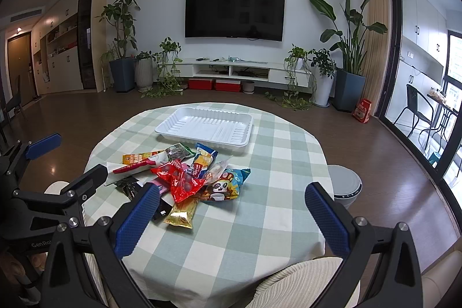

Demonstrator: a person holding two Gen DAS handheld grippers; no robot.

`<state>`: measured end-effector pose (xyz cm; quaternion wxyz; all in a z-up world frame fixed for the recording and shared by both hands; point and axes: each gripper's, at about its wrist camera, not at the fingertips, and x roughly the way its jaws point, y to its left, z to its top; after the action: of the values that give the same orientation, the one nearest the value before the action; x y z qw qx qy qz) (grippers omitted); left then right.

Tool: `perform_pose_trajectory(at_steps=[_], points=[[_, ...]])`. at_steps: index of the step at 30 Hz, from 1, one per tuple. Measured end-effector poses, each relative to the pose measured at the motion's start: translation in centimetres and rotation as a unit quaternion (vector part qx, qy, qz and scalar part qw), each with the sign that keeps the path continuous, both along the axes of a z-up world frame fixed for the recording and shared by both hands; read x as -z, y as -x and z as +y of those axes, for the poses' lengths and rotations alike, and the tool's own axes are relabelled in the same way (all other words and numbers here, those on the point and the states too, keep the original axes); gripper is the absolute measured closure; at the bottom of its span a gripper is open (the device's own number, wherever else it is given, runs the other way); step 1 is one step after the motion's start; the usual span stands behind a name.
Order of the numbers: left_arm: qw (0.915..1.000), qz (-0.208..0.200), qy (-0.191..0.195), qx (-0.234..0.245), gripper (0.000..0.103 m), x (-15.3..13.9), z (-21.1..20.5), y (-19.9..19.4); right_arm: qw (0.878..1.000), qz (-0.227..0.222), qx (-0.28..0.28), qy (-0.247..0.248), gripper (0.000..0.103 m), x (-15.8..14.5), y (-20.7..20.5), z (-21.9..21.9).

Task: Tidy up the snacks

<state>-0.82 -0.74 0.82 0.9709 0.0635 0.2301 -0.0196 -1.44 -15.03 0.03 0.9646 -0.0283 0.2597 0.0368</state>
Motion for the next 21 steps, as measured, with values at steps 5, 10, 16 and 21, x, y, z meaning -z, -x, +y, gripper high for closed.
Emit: perform_pose_trajectory(at_steps=[5, 10, 16, 21], points=[[1.0000, 0.001, 0.001, 0.000, 0.000, 0.14, 0.20, -0.16, 1.000, 0.000, 0.000, 0.000, 0.000, -0.01, 0.04, 0.00], [1.0000, 0.001, 0.001, 0.000, 0.000, -0.13, -0.06, 0.16, 1.000, 0.000, 0.000, -0.001, 0.000, 0.03, 0.04, 0.00], [1.0000, 0.003, 0.003, 0.002, 0.000, 0.32, -0.29, 0.39, 1.000, 0.000, 0.000, -0.001, 0.000, 0.04, 0.06, -0.03], [1.0000, 0.004, 0.002, 0.003, 0.000, 0.35, -0.49, 0.65, 1.000, 0.000, -0.001, -0.001, 0.000, -0.02, 0.05, -0.02]])
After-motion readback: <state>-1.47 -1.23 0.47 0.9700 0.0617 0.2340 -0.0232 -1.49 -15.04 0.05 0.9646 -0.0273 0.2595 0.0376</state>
